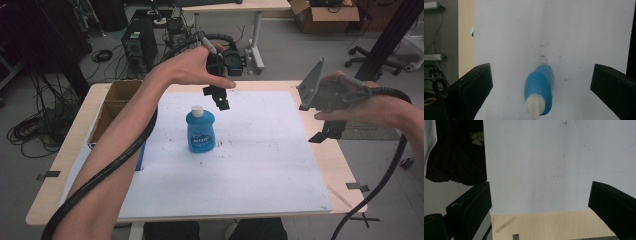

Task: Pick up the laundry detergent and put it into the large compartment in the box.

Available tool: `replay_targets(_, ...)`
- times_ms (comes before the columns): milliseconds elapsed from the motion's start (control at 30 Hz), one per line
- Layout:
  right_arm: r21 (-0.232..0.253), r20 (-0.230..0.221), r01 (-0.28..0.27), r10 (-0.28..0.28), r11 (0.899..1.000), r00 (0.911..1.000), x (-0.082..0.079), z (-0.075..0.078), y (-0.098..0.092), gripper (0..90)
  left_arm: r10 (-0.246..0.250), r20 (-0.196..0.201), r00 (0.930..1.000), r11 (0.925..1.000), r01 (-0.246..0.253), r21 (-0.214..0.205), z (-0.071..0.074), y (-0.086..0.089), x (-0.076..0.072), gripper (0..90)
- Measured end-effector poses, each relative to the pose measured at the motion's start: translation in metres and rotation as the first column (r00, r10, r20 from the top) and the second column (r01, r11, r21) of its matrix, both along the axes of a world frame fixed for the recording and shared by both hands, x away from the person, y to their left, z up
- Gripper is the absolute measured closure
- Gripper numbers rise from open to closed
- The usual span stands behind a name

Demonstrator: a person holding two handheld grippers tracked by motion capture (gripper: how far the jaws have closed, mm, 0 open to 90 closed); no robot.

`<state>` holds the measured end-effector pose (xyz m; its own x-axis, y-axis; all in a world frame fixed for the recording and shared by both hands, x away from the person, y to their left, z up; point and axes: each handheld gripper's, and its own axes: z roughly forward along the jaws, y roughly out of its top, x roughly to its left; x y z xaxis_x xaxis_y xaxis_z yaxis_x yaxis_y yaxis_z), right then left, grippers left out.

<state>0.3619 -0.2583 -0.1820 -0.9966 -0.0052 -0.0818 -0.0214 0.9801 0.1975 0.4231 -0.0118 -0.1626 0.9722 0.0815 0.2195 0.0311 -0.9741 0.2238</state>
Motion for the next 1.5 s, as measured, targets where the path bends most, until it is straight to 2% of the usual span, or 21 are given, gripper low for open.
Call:
replay_targets(400, -0.004, -0.001, 0.001, -0.001, 1.000, 1.0000, 0.000, 0.000, 0.000, 4.7, 0.009, 0.003, 1.0000, 1.0000, -0.009, -0.004, 0.002, 0.006, 0.001, 4.4)
replay_targets(800, -0.001, 0.004, -0.004, 0.004, 1.000, 1.0000, 0.000, 0.001, 0.003, 4.7, 0.030, -0.008, 0.9995, 0.9995, -0.030, -0.005, -0.004, 0.018, 0.003, 4.4)
replay_targets(1033, -0.003, 0.002, -0.005, 0.005, 1.000, 1.0000, 0.000, 0.000, 0.004, 4.7, 0.055, -0.023, 0.9982, 0.9985, -0.055, 0.005, -0.018, 0.033, 0.005, 4.4)
replay_targets(1133, -0.004, 0.000, -0.008, 0.008, 1.000, 1.0000, 0.000, -0.001, 0.006, 4.7, 0.076, -0.034, 0.9965, 0.9971, -0.076, -0.006, -0.026, 0.040, 0.007, 4.4)
replay_targets(1300, -0.003, -0.001, -0.010, 0.010, 1.000, 0.9999, 0.000, -0.003, 0.008, 4.7, 0.093, -0.049, 0.9945, 0.9957, -0.093, 0.001, -0.040, 0.050, 0.010, 4.4)
replay_targets(1333, -0.003, -0.003, -0.013, 0.013, 1.000, 0.9999, 0.001, -0.004, 0.009, 4.7, 0.098, -0.046, 0.9941, 0.9951, -0.098, 0.006, -0.047, 0.053, 0.011, 4.4)
replay_targets(1500, -0.005, -0.005, -0.015, 0.015, 1.000, 0.9999, 0.001, -0.006, 0.011, 4.7, 0.103, -0.049, 0.9935, 0.9946, -0.103, 0.014, -0.060, 0.055, 0.014, 4.4)
